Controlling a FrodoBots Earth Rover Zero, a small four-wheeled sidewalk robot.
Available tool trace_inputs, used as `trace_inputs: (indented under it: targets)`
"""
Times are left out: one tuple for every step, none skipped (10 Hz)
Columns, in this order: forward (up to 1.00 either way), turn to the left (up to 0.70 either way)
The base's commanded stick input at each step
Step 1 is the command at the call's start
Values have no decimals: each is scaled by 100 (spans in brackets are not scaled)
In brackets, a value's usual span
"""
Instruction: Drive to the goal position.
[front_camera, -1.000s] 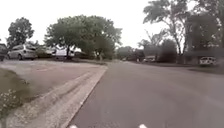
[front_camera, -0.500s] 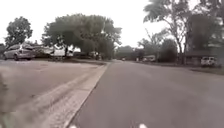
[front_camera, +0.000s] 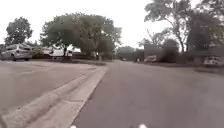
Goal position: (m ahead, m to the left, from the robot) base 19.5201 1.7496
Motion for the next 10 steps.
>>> trace_inputs:
  targets:
    - [100,0]
    - [100,-1]
    - [100,-22]
    - [100,-20]
    - [100,0]
    - [100,0]
    - [100,0]
    - [100,0]
    - [100,0]
    - [100,0]
